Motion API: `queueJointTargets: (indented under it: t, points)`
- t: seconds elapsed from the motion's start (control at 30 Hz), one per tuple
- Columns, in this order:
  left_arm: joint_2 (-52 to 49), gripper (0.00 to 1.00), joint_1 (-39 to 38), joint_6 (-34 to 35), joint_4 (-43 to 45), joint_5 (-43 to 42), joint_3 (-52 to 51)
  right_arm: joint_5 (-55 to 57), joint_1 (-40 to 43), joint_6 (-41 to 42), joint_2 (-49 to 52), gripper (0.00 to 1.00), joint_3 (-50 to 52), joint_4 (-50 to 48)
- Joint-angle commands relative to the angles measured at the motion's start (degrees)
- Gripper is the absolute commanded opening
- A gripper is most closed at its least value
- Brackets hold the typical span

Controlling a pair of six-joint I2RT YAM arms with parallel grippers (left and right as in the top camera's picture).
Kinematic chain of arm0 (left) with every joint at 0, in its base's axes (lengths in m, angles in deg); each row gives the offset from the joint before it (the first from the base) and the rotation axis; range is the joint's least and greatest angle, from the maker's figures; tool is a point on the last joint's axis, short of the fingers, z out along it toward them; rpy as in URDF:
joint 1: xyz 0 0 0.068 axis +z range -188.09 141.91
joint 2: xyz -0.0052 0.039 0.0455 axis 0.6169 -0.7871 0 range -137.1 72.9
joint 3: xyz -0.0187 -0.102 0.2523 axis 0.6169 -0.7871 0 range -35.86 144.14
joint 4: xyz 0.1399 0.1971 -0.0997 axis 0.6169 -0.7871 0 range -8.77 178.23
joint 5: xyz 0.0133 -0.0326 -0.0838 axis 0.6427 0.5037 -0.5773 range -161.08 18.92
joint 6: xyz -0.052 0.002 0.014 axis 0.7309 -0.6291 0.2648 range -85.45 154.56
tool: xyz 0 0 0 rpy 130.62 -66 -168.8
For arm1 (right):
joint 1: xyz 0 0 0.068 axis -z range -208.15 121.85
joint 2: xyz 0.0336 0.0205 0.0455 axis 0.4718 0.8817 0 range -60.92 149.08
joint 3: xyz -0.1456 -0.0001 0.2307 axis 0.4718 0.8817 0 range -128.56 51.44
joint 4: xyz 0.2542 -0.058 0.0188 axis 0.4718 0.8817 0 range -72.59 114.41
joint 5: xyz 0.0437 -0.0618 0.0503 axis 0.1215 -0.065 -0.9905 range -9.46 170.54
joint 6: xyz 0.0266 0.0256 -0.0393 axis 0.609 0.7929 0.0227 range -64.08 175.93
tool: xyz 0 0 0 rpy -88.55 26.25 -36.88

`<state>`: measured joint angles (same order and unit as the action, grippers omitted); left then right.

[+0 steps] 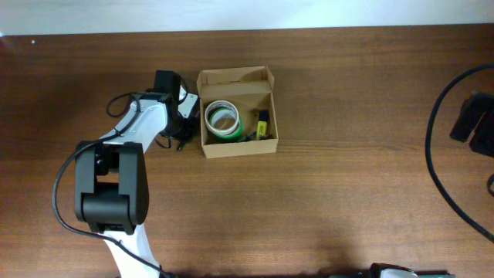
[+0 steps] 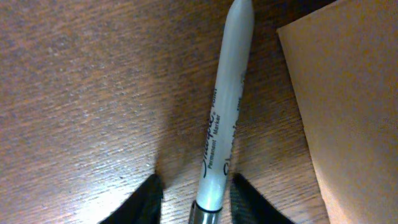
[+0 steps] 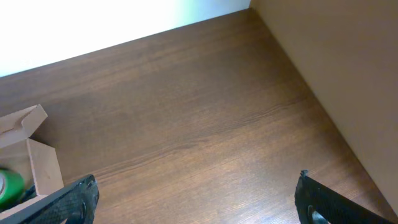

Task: Pack container
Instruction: 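Move the left gripper to the black Sharpie marker and grasp it, then carry the Sharpie over the box, lower it in and release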

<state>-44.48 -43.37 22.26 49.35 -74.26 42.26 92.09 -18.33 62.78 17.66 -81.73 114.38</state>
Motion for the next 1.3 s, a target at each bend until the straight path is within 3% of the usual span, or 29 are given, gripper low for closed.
queueJointTargets:
  t: [0.0, 0.17, 0.6, 1.0, 1.13, 1.27]
  points:
    - [-1.0, 0.26, 0.0, -1.6, 0.4, -1.6, -3.0, 0.7, 0.3, -0.2, -0.4, 0.99, 0.2, 0.3]
    - [-1.0, 0.02, 0.0, -1.6, 0.7, -1.6, -3.1, 0.7, 0.3, -0.2, -0.5, 0.99, 0.1, 0.3]
    - [1.2, 0.02, 0.0, -1.5, 0.3, -1.6, -2.2, 0.7, 0.3, -0.2, -0.8, 0.99, 0.1, 0.3]
    - [23.9, 0.02, 0.0, -1.5, -3.8, 9.3, 1.6, 0.7, 0.3, -0.2, -0.8, 0.99, 0.2, 0.3]
    - [30.9, 0.02, 0.0, -1.6, -3.8, 8.2, 1.6, 0.5, 0.3, -0.2, -0.8, 0.99, 0.2, 0.3]
    - [33.7, 0.02, -0.2, -4.1, -4.1, -0.5, 1.6, -0.4, 0.3, -0.3, -0.8, 0.99, 0.2, 0.3]
